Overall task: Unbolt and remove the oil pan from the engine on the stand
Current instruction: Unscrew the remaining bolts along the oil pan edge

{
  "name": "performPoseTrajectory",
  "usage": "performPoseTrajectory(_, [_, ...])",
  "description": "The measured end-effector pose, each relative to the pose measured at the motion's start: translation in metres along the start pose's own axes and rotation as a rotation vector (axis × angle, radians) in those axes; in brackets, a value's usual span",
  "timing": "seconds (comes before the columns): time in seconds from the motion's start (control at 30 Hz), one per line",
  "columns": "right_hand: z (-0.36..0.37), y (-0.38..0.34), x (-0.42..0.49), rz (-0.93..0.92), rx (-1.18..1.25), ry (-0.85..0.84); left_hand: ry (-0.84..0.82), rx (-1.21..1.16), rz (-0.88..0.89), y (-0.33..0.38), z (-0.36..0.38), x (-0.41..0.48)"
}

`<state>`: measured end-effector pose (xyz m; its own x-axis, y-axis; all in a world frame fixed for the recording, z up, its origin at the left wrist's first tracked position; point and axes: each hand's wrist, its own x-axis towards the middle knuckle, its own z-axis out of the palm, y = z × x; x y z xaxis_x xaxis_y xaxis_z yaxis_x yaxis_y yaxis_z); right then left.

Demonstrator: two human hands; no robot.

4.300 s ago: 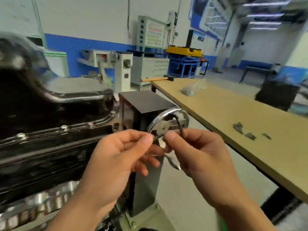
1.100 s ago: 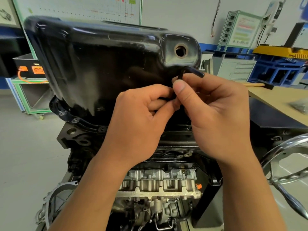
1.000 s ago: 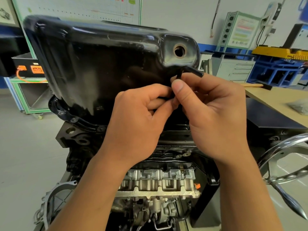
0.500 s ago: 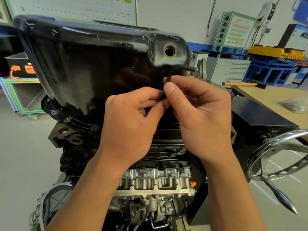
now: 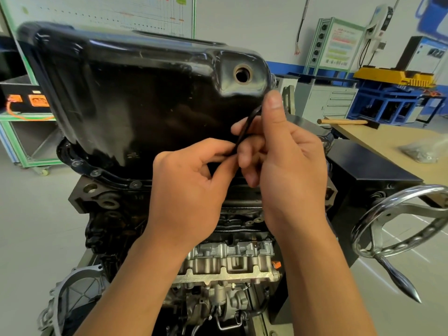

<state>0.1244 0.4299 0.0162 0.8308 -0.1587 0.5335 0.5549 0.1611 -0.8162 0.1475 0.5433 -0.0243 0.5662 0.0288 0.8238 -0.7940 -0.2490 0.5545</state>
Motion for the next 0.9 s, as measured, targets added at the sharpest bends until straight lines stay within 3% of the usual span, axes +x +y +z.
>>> performPoseTrajectory(0.17, [-0.002,-0.008,-0.002,0.165,-0.064,-0.143,-0.057,0.028,-0.009,0.001,0.0,-0.004])
performPoseTrajectory(0.47, [0.005,0.002,-0.008,-0.131,-0.176,-0.125,-0.063,0.058,-0.016,0.005,-0.005,0.0])
performPoseTrajectory(0.7, [-0.005,0.022,-0.007,-0.236,-0.143,0.03,-0.172,0.045,-0.108,0.003,-0.008,-0.005])
performPoseTrajectory(0.9, [-0.004,0.026,-0.008,-0.345,-0.29,-0.07,-0.211,-0.069,-0.138,0.009,-0.018,-0.005])
